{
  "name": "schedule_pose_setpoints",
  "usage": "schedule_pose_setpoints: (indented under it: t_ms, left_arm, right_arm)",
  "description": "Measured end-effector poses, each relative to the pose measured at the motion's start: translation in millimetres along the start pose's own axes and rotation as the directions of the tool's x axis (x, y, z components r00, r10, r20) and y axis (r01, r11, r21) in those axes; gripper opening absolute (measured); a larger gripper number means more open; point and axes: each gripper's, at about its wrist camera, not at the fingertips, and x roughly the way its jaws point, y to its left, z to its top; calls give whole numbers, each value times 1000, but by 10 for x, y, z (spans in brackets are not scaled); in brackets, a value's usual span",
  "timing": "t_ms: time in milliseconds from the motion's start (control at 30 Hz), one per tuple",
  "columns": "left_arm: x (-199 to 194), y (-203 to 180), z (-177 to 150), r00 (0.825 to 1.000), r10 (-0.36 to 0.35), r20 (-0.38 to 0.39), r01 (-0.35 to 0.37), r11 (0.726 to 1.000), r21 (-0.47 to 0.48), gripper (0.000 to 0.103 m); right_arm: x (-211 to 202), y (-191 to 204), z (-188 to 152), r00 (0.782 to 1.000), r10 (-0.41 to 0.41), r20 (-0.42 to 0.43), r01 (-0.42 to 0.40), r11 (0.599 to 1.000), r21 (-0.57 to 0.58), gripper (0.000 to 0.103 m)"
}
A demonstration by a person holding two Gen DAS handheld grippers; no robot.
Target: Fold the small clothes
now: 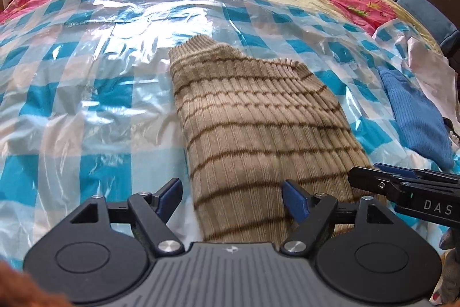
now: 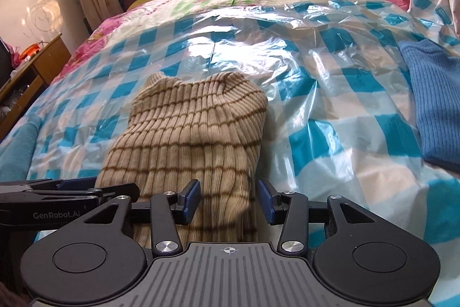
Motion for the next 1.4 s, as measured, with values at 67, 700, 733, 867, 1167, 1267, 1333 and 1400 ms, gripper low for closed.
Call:
schedule_pose_setpoints:
  t_ms: [67, 700, 733, 867, 1167, 1267, 1333, 1400]
  left_arm:
    - [-21, -3, -84, 1000, 13, -9, -13, 1000, -1, 81]
    - [-191, -12, -467, 999, 54, -5, -54, 998, -27, 103]
    - [-192, -13, -472, 998, 56, -4, -56, 998, -28, 103]
    - [-190, -18, -481, 998, 59, -7, -59, 998, -29, 103]
    - [-217, -39, -488, 998, 55, -6, -55, 998, -24, 103]
    - [-228, -48, -486, 998, 57, -4, -57, 998, -19, 103]
    - [-236, -47, -487, 998, 58, -3, -58, 998, -20, 103]
    - [-239, -47, -486, 998, 60, -5, -60, 998, -19, 103]
  right_arm:
    - [-55, 21, -70, 1000, 6, -1, -6, 1000, 3, 44]
    - [-259, 180, -447, 1000, 3, -3, -3, 1000, 11, 45]
    - [-259, 177, -458, 1000, 1, -5, -1, 1000, 13, 45]
    - [-253, 161, -486, 1000, -1, -12, 1, 1000, 21, 45]
    - [-227, 195, -513, 1000, -15, -19, 16, 1000, 3, 46]
    - [-241, 221, -525, 1000, -23, -15, 23, 1000, -11, 46]
    - [-246, 226, -525, 1000, -24, -14, 24, 1000, -13, 46]
    - [-248, 223, -527, 1000, -25, -15, 25, 1000, -10, 46]
